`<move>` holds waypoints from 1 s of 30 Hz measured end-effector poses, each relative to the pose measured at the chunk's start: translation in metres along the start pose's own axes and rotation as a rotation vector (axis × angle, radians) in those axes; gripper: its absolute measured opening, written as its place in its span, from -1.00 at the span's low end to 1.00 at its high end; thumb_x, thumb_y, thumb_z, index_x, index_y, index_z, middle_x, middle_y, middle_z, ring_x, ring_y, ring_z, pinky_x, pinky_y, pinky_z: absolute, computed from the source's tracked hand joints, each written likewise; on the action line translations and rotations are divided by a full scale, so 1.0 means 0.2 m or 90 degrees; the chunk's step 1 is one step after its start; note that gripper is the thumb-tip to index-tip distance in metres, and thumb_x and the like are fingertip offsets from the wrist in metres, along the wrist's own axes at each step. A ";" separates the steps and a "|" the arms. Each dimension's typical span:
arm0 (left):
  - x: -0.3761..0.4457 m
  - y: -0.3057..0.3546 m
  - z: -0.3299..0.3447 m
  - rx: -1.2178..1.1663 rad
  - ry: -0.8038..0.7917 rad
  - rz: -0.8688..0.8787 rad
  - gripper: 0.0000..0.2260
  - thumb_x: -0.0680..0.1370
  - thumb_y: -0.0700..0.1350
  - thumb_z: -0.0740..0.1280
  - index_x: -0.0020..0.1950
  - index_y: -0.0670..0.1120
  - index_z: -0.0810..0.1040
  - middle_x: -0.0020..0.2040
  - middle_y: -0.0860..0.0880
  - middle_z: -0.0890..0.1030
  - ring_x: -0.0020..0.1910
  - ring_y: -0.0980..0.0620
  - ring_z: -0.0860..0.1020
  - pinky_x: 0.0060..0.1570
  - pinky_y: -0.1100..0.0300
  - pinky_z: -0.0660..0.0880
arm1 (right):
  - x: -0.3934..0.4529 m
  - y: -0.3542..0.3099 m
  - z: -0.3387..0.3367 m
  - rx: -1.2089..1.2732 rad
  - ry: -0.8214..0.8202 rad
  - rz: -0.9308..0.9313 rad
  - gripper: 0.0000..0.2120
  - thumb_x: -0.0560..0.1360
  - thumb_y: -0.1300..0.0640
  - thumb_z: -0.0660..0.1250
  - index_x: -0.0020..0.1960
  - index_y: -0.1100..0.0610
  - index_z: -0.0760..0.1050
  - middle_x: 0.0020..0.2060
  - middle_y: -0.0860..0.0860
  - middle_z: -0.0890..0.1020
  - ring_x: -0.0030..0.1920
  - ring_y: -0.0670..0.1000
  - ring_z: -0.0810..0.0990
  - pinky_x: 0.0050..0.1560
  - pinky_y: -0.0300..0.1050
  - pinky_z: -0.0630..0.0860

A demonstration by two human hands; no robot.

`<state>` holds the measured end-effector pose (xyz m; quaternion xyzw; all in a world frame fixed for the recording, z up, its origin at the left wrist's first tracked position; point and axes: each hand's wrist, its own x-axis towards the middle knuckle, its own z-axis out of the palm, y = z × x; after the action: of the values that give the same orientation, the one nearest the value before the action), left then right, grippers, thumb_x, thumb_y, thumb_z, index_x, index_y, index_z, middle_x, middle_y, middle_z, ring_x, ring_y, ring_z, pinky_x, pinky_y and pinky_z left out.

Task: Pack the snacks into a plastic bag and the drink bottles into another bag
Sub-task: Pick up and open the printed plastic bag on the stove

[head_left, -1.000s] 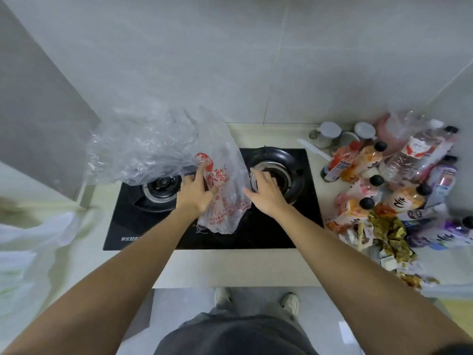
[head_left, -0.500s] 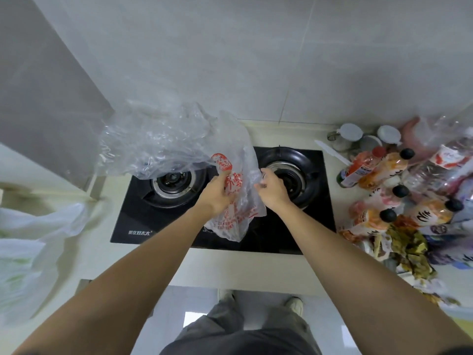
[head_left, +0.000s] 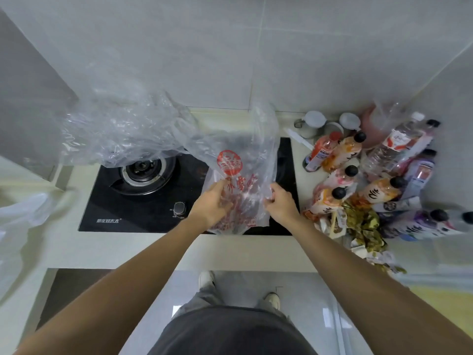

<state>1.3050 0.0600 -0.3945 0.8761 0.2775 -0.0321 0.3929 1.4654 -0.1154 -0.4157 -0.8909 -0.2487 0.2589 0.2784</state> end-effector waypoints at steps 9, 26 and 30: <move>0.04 0.08 0.09 0.109 0.091 -0.015 -0.46 0.54 0.10 0.43 0.46 0.06 0.31 0.30 -0.05 0.42 0.27 -0.11 0.43 0.09 -0.09 0.56 | -0.06 0.22 -0.14 -0.021 -0.008 0.076 -0.59 0.54 0.10 0.43 0.31 0.05 0.34 -0.04 0.00 0.64 -0.03 0.06 0.63 -0.10 -0.03 0.51; 0.61 0.16 -0.15 -0.158 0.018 -0.205 -0.01 0.42 0.25 0.53 0.66 0.13 -0.02 0.59 -0.16 0.21 0.50 -0.25 0.34 0.42 -0.17 0.40 | 0.42 -0.01 -0.27 0.025 0.057 0.156 -0.29 0.54 -0.02 0.46 0.59 0.04 0.26 0.52 0.14 0.30 0.50 0.23 0.34 0.42 0.18 0.43; 0.69 0.16 -0.17 -0.347 0.012 -0.254 0.22 0.21 0.27 0.64 0.66 0.10 -0.05 0.53 -0.12 0.40 0.38 -0.19 0.52 0.31 -0.16 0.52 | 0.45 -0.02 -0.29 0.081 0.113 0.152 -0.46 0.53 0.11 0.48 0.46 0.20 0.46 0.36 0.15 0.52 0.32 0.16 0.54 0.12 -0.13 0.43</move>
<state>1.4332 0.1299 -0.3874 0.6675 0.4453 -0.0250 0.5963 1.5653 -0.0808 -0.4018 -0.9140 -0.0982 0.2256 0.3225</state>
